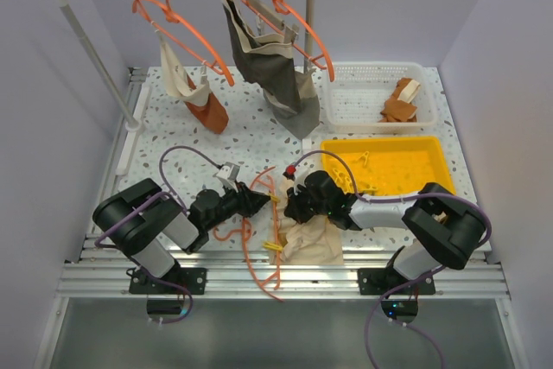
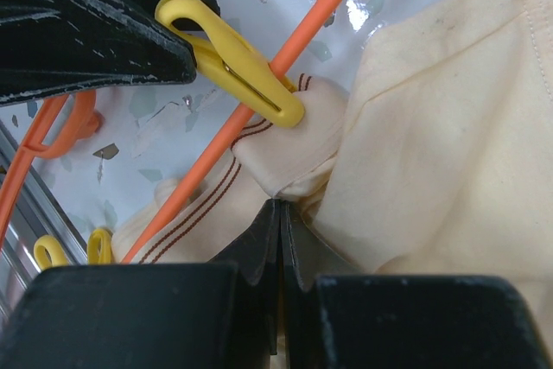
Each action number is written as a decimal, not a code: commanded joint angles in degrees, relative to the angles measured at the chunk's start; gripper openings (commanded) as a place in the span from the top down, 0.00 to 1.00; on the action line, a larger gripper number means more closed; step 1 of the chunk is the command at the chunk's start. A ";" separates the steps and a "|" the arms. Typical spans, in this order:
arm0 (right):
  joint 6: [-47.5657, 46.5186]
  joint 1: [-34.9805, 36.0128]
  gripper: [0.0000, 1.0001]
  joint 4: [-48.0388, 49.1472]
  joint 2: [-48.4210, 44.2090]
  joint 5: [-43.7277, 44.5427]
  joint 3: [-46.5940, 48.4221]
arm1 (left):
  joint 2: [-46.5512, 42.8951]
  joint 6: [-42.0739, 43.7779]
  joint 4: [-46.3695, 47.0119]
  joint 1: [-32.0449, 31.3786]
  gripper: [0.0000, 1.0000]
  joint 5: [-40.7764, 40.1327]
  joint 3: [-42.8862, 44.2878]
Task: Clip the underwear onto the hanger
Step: Clamp the underwear onto the hanger, then pick up the hanger at the center of the board.
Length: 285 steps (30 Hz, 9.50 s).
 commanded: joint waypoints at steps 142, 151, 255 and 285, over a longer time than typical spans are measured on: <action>-7.55 24.01 0.55 -10.68 -11.80 13.71 6.56 | -10.78 2.72 27.78 6.37 0.45 -4.11 -3.38; -5.88 32.89 0.56 -8.92 -0.54 17.93 12.01 | -40.91 10.10 -5.77 6.63 0.44 -25.20 -8.13; 8.45 35.37 1.00 -15.52 -26.54 43.52 14.05 | -84.18 8.35 -78.24 6.98 0.37 -42.97 14.73; 0.72 24.55 1.00 12.08 -22.51 39.11 15.61 | -79.00 -1.84 -41.59 6.81 0.39 -13.88 1.72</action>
